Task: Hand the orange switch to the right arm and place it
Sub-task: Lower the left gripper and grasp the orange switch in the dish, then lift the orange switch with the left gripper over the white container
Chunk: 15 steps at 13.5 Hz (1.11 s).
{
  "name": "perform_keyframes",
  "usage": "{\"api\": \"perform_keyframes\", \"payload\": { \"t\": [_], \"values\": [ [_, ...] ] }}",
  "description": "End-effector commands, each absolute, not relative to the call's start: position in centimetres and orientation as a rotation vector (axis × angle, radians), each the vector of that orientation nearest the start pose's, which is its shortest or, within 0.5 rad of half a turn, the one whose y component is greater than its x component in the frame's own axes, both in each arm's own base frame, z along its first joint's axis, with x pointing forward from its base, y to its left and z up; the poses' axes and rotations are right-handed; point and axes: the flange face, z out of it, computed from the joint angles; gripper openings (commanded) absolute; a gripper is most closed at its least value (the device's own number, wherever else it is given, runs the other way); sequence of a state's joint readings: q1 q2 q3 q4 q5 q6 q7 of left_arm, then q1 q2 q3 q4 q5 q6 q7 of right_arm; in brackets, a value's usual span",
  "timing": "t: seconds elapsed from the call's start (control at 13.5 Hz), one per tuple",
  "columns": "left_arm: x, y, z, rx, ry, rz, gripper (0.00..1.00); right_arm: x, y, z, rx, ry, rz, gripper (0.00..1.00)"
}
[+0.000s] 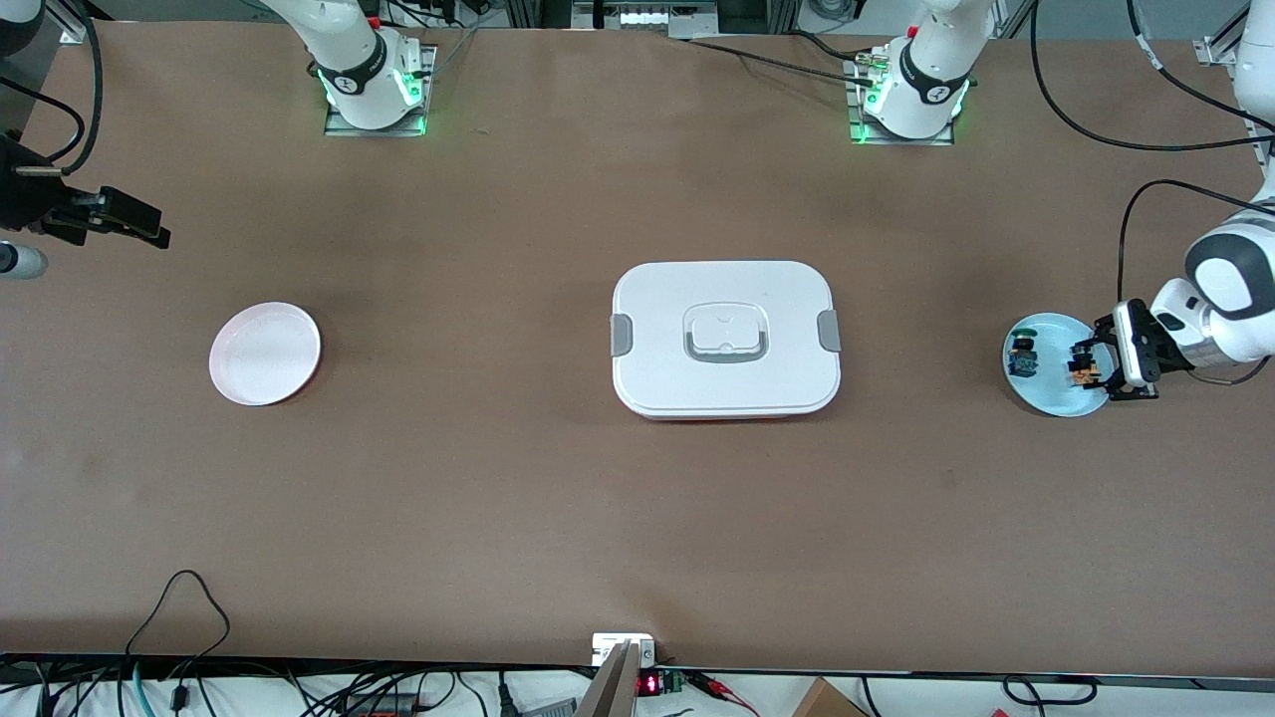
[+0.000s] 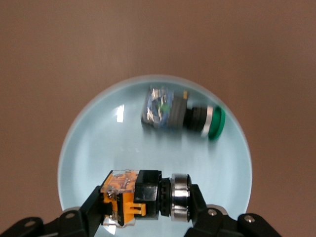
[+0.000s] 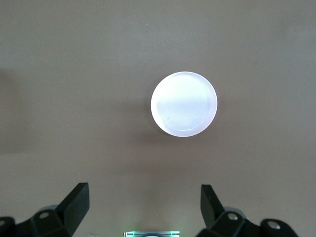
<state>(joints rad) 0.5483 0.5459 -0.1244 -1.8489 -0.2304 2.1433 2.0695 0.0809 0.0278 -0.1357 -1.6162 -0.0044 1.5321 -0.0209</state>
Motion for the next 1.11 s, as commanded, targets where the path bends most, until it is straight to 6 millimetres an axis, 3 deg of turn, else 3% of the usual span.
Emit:
{"api": "perform_keyframes", "payload": {
  "t": [0.0, 0.07, 0.22, 0.3, 0.44, 0.67, 0.74, 0.81, 0.96, 1.04],
  "values": [
    [60.1, 19.7, 25.4, -2.546, 2.528, -0.497, 0.0, 55.2, -2.8, 59.0, -3.132, 0.065, 0.178, 1.0],
    [60.9, 16.7, 26.9, -2.547, 2.639, -0.546, 0.0, 55.2, -2.6, 59.0, -3.132, 0.063, 0.178, 1.0],
    [61.6, 11.3, 28.7, -2.746, 2.661, -0.665, 0.0, 55.3, -2.6, 59.0, -3.133, 0.063, 0.173, 1.0],
    [61.9, 8.3, 29.6, -2.76, 2.724, -0.723, 0.0, 55.3, -2.6, 58.9, -3.133, 0.063, 0.173, 1.0],
    [63.0, 1.3, 32.4, -2.719, 2.832, -1.047, 0.0, 55.5, -2.6, 58.6, -3.135, 0.065, 0.182, 1.0],
    [63.5, -10.2, 34.6, -2.669, 2.954, -1.47, 0.0, 55.4, -3.0, 58.7, -3.132, 0.048, 0.175, 1.0],
    [63.4, -14.3, 35.0, -2.688, 2.956, -1.632, 0.0, 55.4, -2.6, 58.6, -3.135, 0.034, 0.19, 1.0],
    [63.7, -17.1, 35.5, -2.713, 2.884, -1.764, 0.0, 55.4, -2.7, 58.6, -3.132, 0.039, 0.19, 1.0],
    [63.6, -22.4, 36.4, -2.796, 2.767, -1.874, 0.0, 55.5, -2.6, 58.3, -3.067, -0.003, 0.186, 1.0],
    [62.9, -26.5, 37.3, -2.873, 2.758, -1.884, 0.0, 55.7, -1.7, 58.0, -2.985, -0.044, 0.184, 1.0]
  ]
}}
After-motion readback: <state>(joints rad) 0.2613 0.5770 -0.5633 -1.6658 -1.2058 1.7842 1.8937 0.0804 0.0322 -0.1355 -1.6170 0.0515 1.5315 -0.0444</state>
